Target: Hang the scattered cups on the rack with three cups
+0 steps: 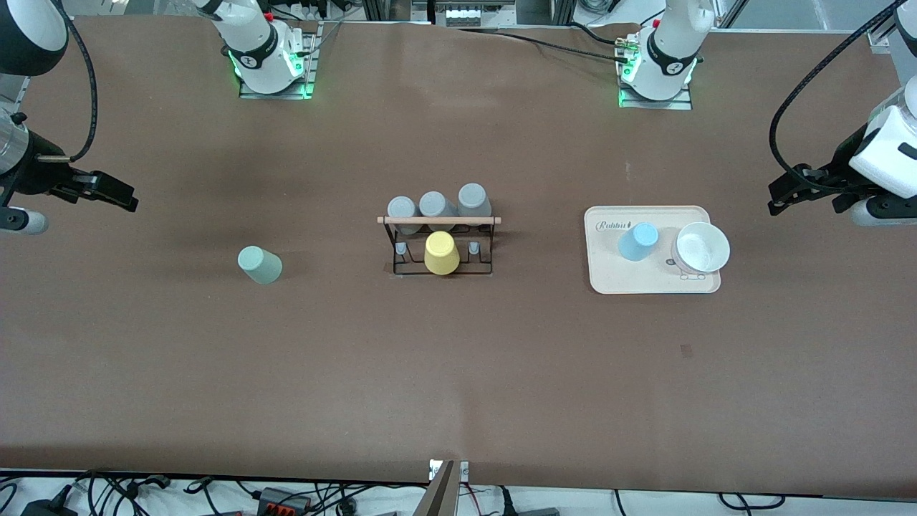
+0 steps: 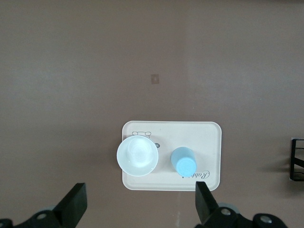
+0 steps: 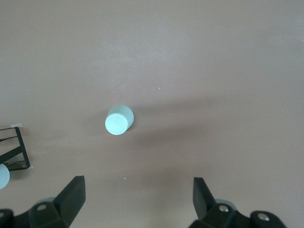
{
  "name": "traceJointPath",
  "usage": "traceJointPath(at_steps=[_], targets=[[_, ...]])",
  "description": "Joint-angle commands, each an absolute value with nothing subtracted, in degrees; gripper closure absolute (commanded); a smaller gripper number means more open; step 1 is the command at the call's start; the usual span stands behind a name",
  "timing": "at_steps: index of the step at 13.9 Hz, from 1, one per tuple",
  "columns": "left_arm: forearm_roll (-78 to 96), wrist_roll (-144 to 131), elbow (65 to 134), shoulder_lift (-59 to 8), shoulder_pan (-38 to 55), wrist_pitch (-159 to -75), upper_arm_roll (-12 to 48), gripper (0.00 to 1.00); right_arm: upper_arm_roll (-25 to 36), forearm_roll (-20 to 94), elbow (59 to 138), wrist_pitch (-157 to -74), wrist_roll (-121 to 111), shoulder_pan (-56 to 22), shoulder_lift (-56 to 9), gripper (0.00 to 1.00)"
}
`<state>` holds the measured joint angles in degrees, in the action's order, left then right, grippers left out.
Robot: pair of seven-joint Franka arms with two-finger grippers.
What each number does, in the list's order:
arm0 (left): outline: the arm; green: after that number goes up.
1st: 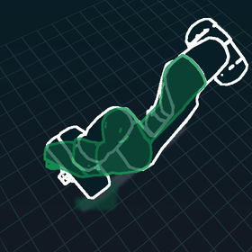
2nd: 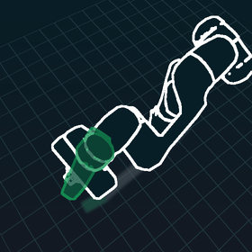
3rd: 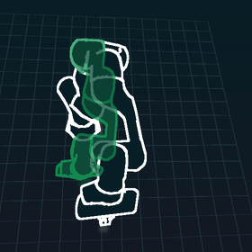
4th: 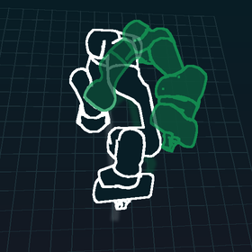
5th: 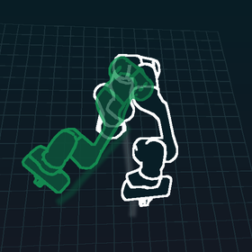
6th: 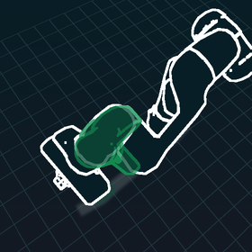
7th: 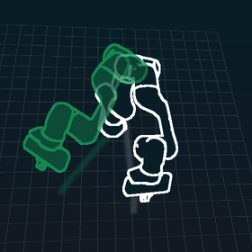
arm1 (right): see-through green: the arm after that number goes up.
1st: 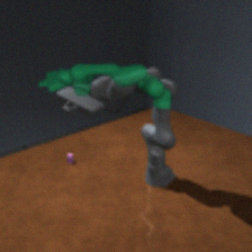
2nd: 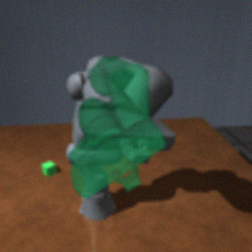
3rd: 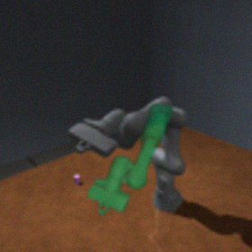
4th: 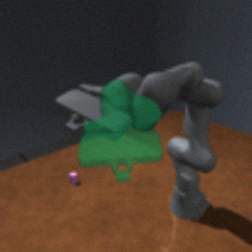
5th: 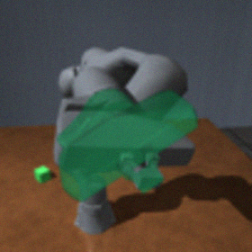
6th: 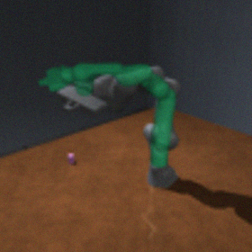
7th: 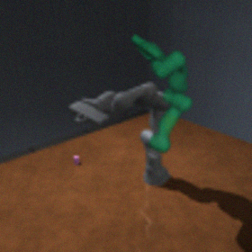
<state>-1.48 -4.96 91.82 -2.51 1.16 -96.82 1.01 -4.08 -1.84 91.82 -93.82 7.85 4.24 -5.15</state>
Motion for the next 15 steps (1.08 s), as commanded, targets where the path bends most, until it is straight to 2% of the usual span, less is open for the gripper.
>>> traceJointPath(at_steps=[1, 7, 11, 15], targets=[[-1.85, -4.13, 91.94, -3.24, 1.49, -97.12, 1.23, 0.0, -4.22, -1.85, 91.49, -92.82, 7.12, 4.22, -5.27, 0.0], [-1.85, -4.04, 90.79, -11.93, 6.84, -96.86, 1.32, 0.0, -4.13, -1.41, 91.49, -91.32, 7.03, 4.48, -5.27, 0.0], [-1.85, -3.96, 91.31, -15.46, 8.7, -94.75, 2.1, 0.0, -4.22, -1.5, 91.49, -91.32, 7.12, 4.22, -5.27, 0.0], [-1.76, -3.34, 97.01, -17.05, 8.7, -97.19, 3.33, 0.0, -4.13, -1.41, 91.49, -91.58, 7.03, 4.48, -5.54, 0.0]])
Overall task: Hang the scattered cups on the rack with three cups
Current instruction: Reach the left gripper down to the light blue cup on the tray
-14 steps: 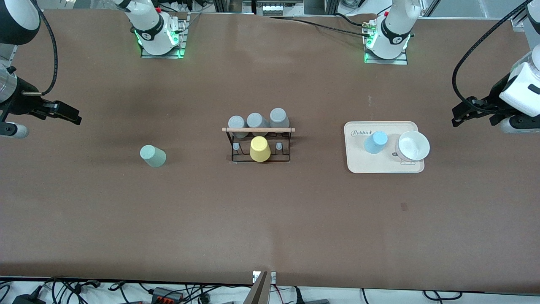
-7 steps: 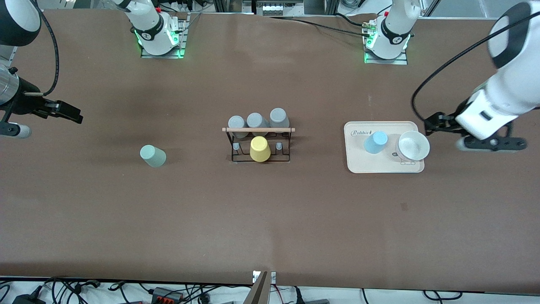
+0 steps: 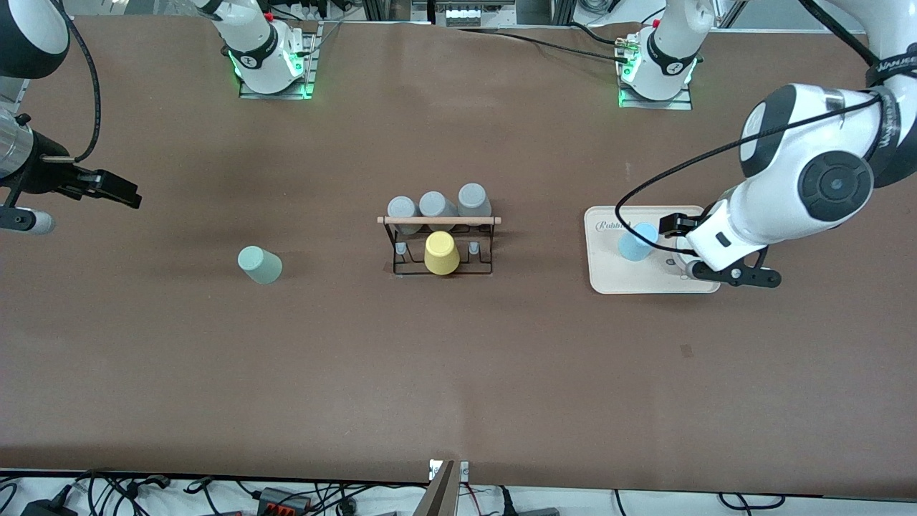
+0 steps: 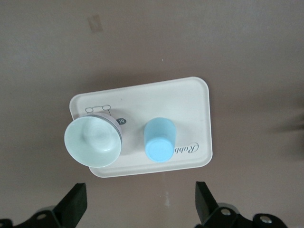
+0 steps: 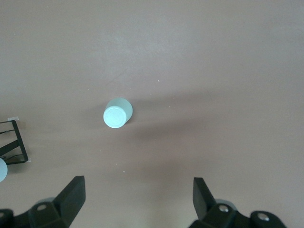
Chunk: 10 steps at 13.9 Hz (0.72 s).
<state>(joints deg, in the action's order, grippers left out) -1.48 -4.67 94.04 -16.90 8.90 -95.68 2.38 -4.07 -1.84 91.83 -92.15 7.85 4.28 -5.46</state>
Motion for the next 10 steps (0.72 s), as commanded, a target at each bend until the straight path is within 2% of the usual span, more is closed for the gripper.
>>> traceJointPath(at_steps=[1, 7, 10], targets=[[-1.76, -3.34, 99.38, -17.05, 8.61, -99.56, 3.43, 0.0, -4.13, -1.41, 91.49, -91.67, 7.03, 4.4, -5.54, 0.0], [1.41, -3.34, 114.15, -16.79, 8.0, -116.17, 3.6, 0.0, -4.13, -1.32, 91.49, -91.67, 7.03, 4.39, -5.54, 0.0], [3.5, -3.34, 117.42, -16.79, 7.74, -119.27, 3.6, 0.0, -4.22, -1.32, 91.49, -91.5, 7.03, 4.39, -5.54, 0.0]])
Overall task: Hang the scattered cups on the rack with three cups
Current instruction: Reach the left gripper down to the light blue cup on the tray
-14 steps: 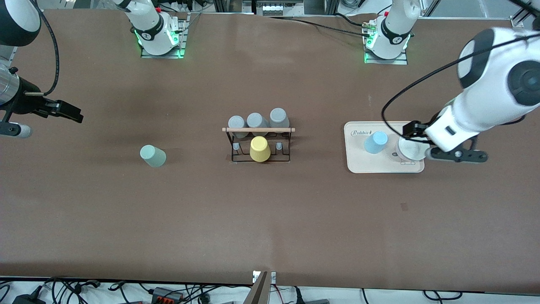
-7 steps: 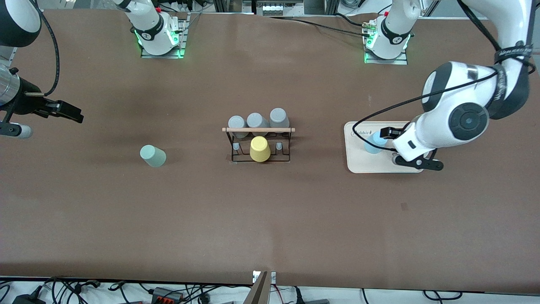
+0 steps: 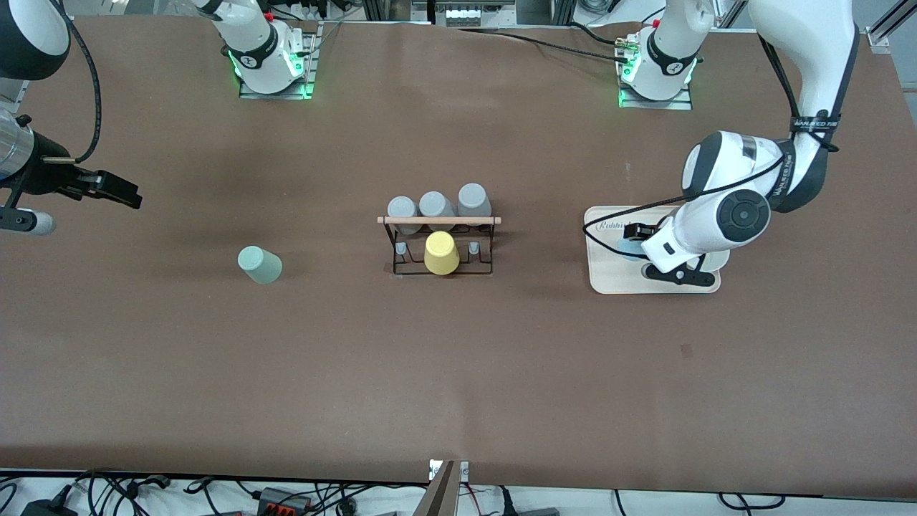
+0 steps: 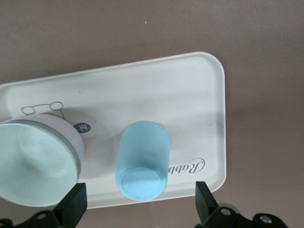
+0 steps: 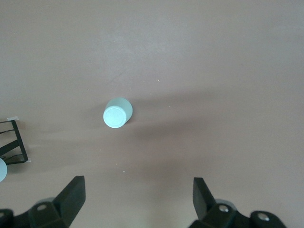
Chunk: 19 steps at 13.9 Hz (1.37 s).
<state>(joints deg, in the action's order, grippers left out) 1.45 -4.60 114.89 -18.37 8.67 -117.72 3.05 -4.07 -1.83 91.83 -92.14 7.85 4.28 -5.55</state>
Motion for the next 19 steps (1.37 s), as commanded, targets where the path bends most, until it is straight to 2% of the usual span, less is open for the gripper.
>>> traceJointPath(at_steps=[1, 19], targets=[[4.12, -3.34, 118.03, -16.96, 7.73, -119.35, 3.69, 0.0, -4.22, -1.32, 91.49, -91.49, 6.94, 4.39, -5.54, 0.0], [4.13, -3.34, 117.78, -22.85, 6.42, -120.67, 3.52, 0.0, -4.13, -1.23, 91.84, -91.32, 7.03, 4.31, -5.45, 0.0]])
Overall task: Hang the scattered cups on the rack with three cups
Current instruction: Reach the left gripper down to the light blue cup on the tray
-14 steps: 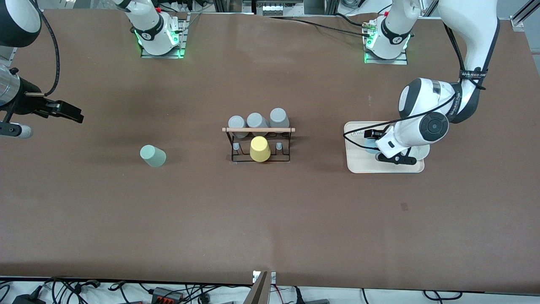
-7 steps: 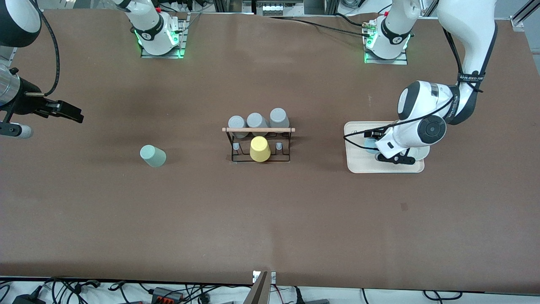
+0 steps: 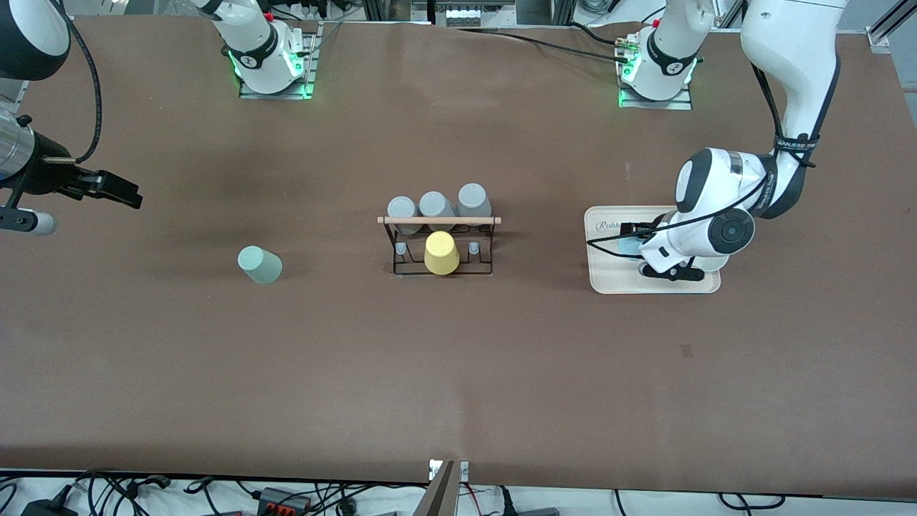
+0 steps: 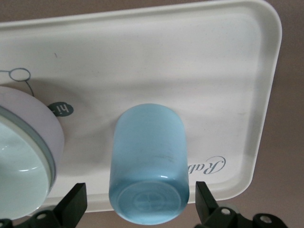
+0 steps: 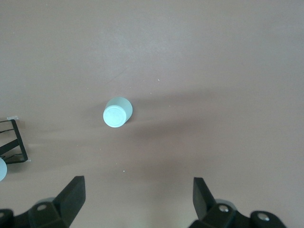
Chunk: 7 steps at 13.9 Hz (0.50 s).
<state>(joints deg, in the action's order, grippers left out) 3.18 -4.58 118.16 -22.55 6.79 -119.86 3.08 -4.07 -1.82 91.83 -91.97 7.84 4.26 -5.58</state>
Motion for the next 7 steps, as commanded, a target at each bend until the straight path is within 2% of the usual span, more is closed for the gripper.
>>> traceJointPath(at_steps=[1, 7], targets=[[4.13, -3.34, 117.6, -23.11, 6.42, -120.85, 3.52, 0.01, -4.22, -1.23, 92.11, -91.41, 7.03, 4.31, -5.28, 0.0], [4.04, -3.87, 117.25, -23.99, 6.5, -121.29, 3.52, 0.06, -4.22, -1.23, 92.2, -91.41, 7.03, 4.31, -5.27, 0.0]])
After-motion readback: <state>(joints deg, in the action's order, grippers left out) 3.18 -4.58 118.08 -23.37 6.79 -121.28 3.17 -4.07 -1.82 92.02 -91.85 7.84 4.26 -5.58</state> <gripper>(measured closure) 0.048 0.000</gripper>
